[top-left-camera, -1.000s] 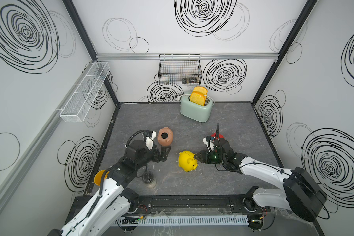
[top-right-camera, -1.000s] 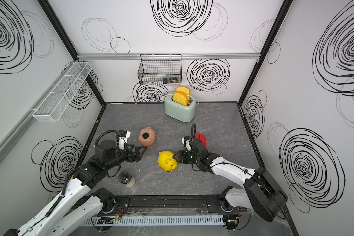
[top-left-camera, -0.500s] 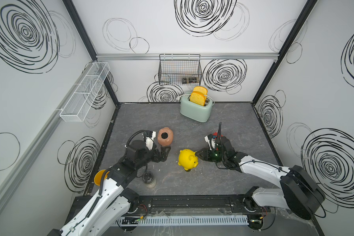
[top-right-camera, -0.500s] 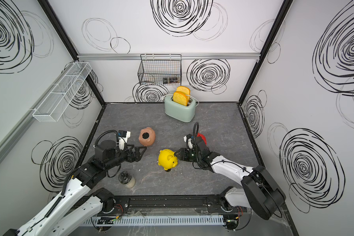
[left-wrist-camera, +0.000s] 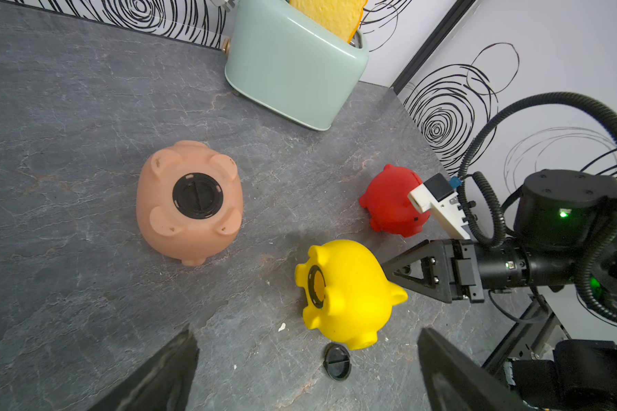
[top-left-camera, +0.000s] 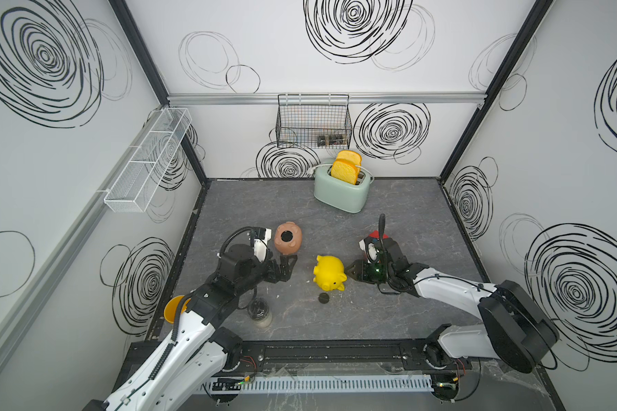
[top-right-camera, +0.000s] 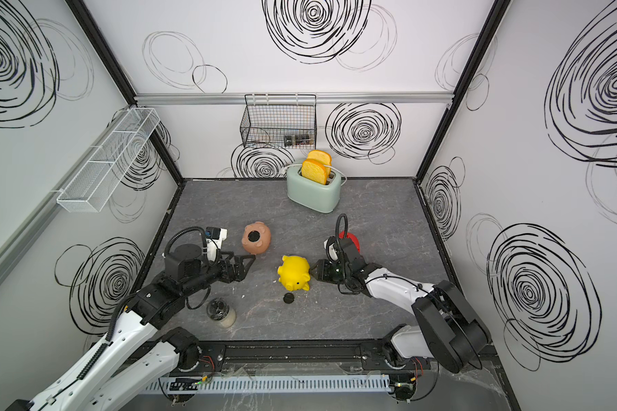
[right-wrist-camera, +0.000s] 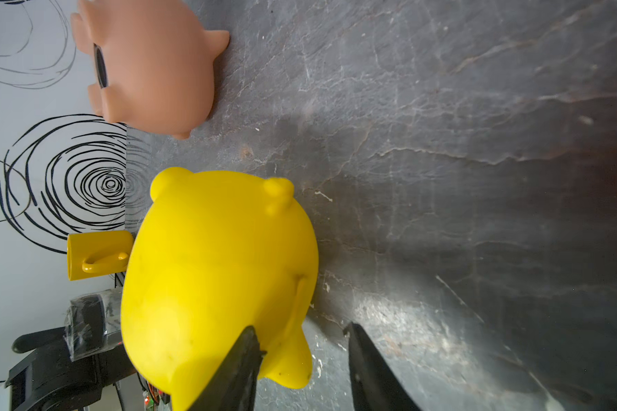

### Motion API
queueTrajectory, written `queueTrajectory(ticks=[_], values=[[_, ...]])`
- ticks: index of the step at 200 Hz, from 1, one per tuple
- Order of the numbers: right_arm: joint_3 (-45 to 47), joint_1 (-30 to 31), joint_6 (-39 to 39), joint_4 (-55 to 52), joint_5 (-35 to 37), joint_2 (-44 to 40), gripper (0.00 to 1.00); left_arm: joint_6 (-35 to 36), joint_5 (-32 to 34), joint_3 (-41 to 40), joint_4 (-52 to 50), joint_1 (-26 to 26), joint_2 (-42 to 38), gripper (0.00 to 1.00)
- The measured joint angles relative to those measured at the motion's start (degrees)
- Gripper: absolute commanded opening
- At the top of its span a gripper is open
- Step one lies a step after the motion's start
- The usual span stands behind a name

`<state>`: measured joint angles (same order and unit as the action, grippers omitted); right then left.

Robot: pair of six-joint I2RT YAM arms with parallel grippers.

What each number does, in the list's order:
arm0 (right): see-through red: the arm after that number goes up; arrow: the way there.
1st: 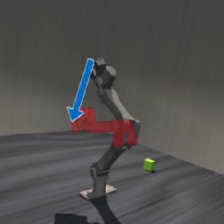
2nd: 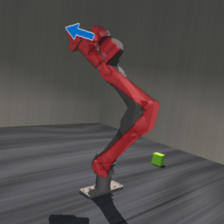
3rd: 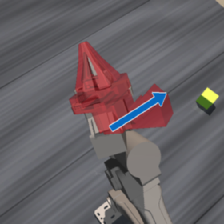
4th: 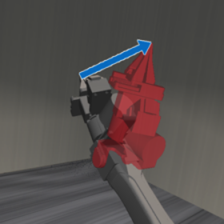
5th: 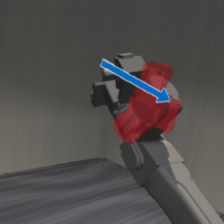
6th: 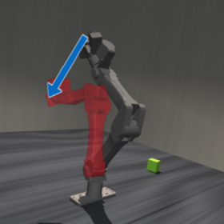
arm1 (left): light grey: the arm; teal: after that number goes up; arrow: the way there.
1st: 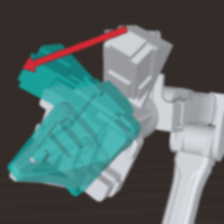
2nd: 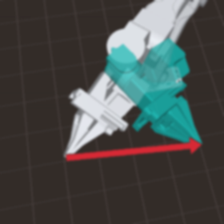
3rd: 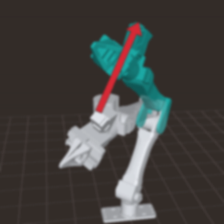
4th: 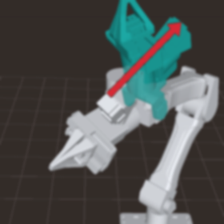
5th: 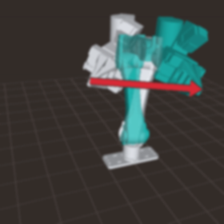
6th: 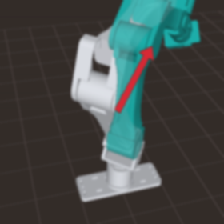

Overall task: Close piggy banks
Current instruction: Turn over the piggy bank at the center of the board.

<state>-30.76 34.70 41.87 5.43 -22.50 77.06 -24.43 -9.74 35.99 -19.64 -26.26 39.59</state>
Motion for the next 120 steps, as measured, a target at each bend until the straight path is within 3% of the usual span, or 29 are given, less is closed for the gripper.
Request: queueTrajectory(ticks=[120], values=[[-0.76, -0.04, -0.66, -0.83, 0.24, 1.53, 0.44, 0.00, 0.00, 0.00, 0.00, 0.00, -0.02, 0.99]])
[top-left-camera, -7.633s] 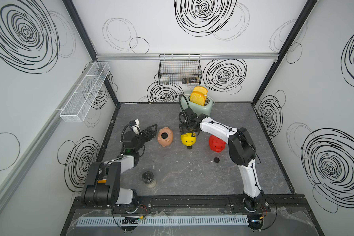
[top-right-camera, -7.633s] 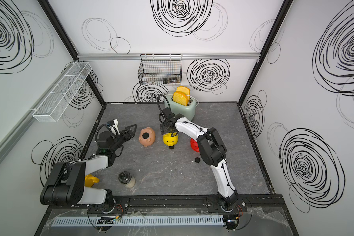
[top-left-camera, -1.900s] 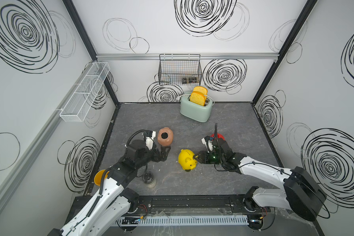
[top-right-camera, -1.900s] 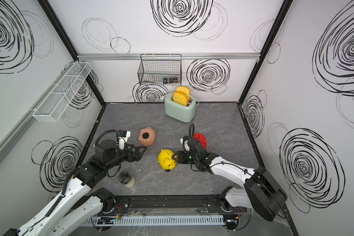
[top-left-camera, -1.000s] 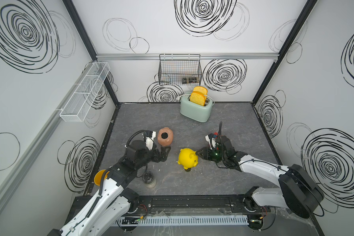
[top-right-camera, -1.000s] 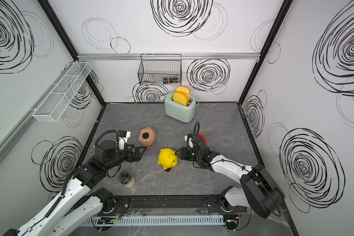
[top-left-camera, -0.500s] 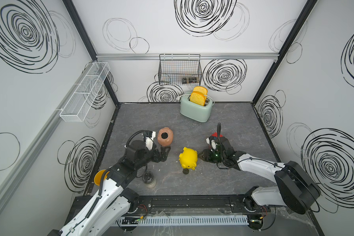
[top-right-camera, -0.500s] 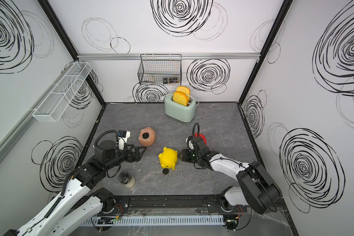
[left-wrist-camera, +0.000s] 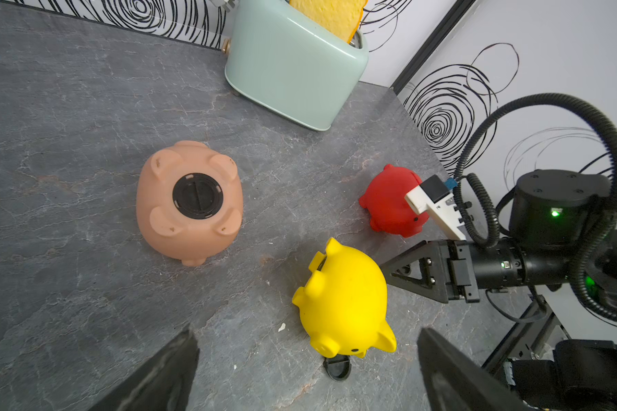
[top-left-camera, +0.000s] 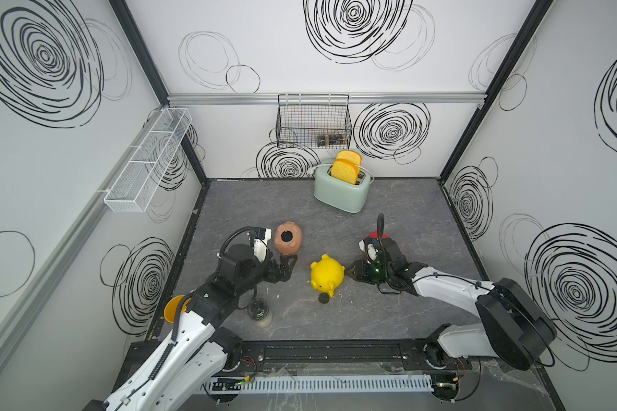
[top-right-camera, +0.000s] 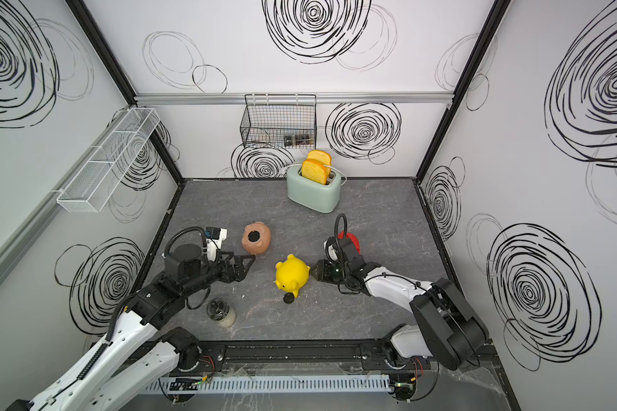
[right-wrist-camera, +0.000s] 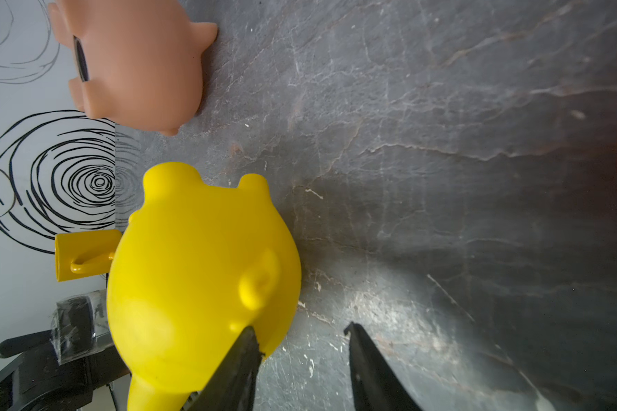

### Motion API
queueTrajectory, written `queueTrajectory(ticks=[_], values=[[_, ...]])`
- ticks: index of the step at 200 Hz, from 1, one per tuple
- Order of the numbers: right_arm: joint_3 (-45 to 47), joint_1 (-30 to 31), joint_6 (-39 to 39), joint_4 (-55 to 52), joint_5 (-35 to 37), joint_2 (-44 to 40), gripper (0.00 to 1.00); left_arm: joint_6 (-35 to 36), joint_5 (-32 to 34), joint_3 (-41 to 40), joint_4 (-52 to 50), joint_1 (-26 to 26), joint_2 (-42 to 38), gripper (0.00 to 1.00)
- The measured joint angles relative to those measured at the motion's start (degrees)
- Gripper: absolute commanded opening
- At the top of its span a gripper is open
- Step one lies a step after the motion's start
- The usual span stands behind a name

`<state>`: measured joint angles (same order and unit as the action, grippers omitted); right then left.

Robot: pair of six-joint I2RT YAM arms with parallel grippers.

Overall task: Close piggy banks
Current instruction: Turn over the piggy bank at the center of the board.

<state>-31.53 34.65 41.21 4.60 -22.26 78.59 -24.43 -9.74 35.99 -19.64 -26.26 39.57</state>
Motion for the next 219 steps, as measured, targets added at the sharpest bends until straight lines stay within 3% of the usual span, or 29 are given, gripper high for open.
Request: queueTrajectory(ticks=[112, 185, 219], values=[[-4.52, -0.07, -1.70, -0.74, 0.28, 4.50, 0.47, 0.00, 0.00, 0.00, 0.00, 0.00, 0.02, 0.99], [-9.22, 0.61, -3.13, -2.58, 4.46, 3.41, 0.75, 0.00, 0.44, 0.00, -0.02, 0.00, -0.04, 0.99], [-10.69, 5.64, -4.39, -4.31, 11.17, 1.70, 0.84, 0.00, 1.09, 0.00, -0.04, 0.00, -0.94, 0.99]])
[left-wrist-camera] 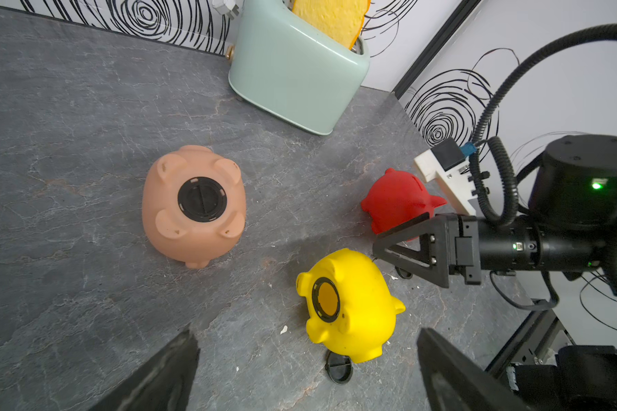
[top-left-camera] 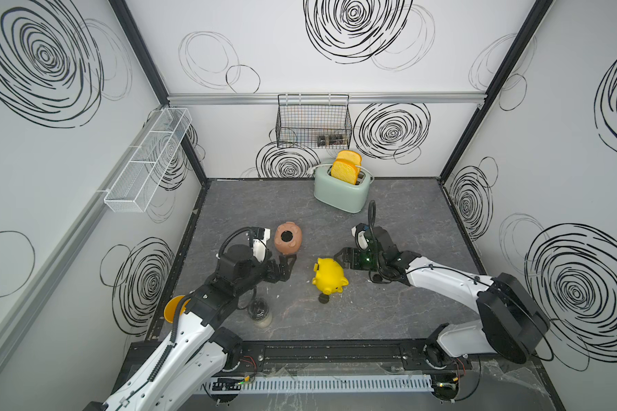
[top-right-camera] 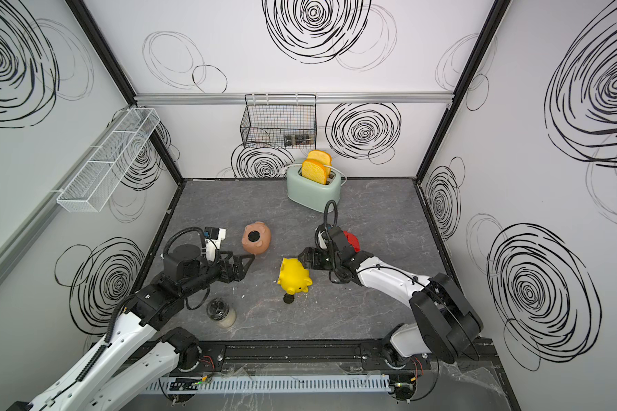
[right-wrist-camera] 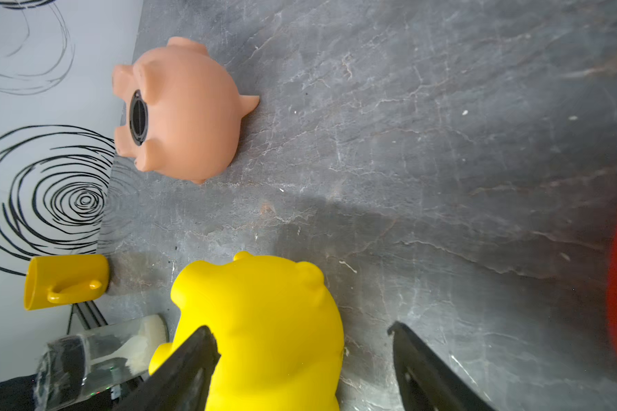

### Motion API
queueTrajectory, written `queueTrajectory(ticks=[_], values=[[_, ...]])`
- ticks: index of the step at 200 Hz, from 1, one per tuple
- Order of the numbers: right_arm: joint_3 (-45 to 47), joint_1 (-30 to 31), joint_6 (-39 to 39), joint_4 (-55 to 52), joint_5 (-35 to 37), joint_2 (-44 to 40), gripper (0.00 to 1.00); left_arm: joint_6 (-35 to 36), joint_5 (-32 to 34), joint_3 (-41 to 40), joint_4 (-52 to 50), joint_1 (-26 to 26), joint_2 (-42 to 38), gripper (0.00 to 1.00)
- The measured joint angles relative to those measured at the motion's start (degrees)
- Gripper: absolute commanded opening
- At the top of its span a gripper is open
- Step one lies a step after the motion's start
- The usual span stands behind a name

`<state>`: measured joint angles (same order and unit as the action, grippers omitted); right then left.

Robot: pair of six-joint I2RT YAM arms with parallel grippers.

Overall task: Close piggy banks
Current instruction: Turn over the piggy bank at the center of the board.

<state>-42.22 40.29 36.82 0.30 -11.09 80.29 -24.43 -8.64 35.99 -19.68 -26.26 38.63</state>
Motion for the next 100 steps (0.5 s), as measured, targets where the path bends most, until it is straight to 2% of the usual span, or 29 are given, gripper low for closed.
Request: queueTrajectory(ticks=[59, 100], values=[[-5.55, 10.88, -4.66, -0.55, 12.81, 0.31, 1.00, -0.02, 1.60, 0.00, -0.35, -0.07, -1.42, 0.97], [-9.57, 17.53, -7.43, -1.42, 22.14, 4.74, 0.98, -0.02, 2.36, 0.00, -0.50, -0.11, -2.01, 0.97]])
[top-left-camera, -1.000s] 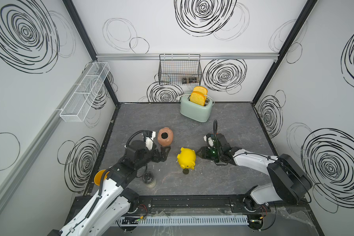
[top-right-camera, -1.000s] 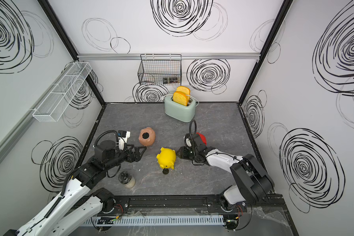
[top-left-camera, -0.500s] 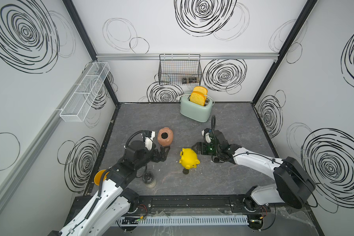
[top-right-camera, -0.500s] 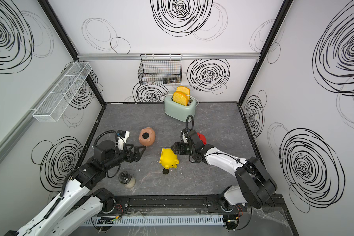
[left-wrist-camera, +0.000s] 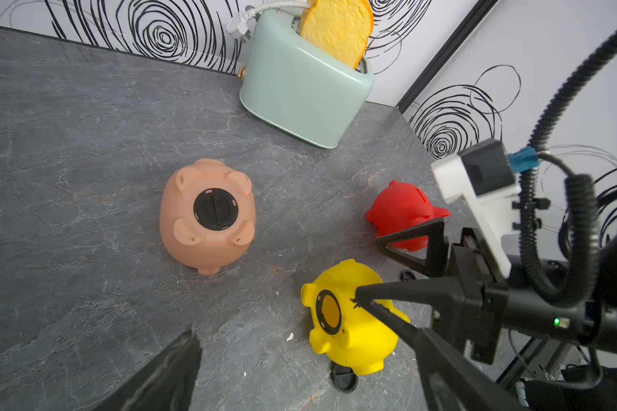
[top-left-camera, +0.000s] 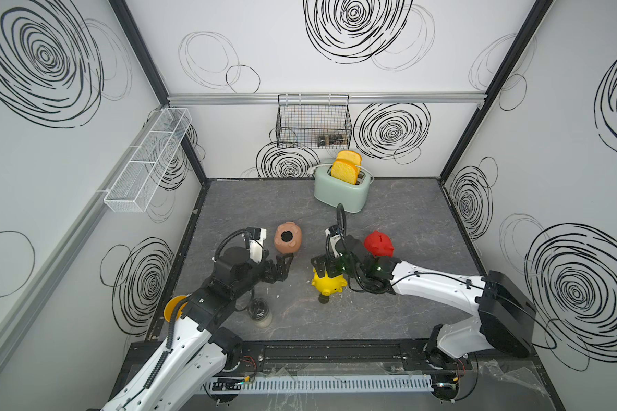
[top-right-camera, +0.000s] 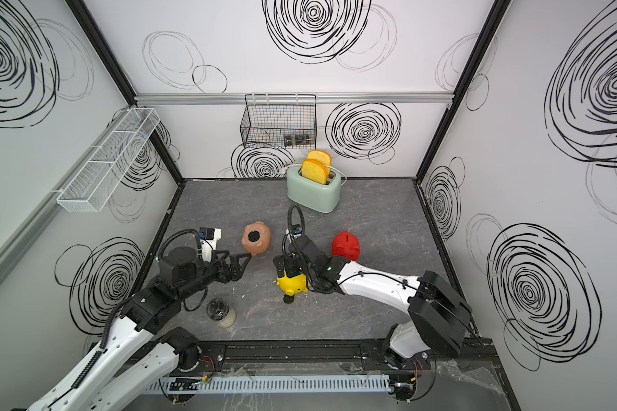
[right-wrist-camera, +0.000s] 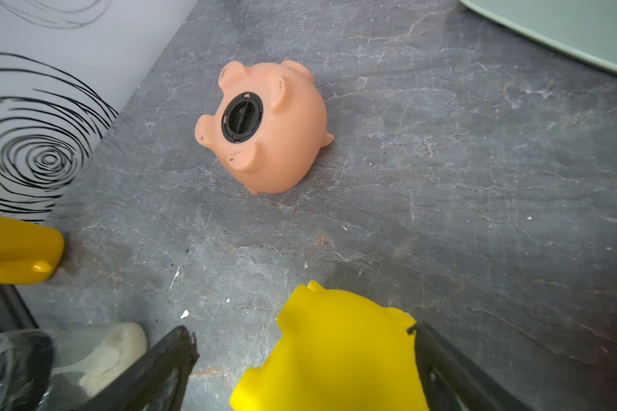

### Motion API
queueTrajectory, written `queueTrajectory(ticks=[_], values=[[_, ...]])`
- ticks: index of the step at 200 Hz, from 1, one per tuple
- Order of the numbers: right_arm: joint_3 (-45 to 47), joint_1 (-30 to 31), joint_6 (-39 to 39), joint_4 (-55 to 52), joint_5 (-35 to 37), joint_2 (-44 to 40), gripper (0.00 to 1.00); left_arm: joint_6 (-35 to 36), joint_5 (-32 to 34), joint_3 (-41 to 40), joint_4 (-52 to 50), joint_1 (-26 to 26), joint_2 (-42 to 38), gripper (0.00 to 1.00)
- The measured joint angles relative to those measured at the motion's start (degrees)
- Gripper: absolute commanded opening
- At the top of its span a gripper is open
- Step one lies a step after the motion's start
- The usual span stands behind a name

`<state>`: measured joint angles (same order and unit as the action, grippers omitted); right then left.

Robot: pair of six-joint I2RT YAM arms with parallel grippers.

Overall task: Close piggy banks
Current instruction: Turn over the piggy bank at the center of the board.

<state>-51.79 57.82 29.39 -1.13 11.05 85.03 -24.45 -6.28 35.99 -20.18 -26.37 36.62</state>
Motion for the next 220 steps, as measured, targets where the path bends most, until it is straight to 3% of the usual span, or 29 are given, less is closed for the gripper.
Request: queueTrajectory(ticks=[48, 100, 150, 220], values=[[-5.77, 6.47, -1.64, -3.91, 11.69, 8.63, 0.98, 0.00, 0.31, 0.00, -0.04, -0.11, -0.11, 0.96], [-9.97, 9.53, -2.08, -7.30, 21.77, 14.21, 0.98, 0.00, 0.39, 0.00, -0.07, -0.61, -0.37, 0.96], [-8.92, 9.57, -2.03, -7.67, 24.57, 15.19, 1.00, 0.00, 0.39, 0.00, -0.07, -0.63, -0.37, 0.96], [-4.42, 8.17, -2.45, -1.86, 24.65, 13.42, 0.86, 0.00, 0.39, 0.00, -0.07, -0.63, -0.37, 0.96]])
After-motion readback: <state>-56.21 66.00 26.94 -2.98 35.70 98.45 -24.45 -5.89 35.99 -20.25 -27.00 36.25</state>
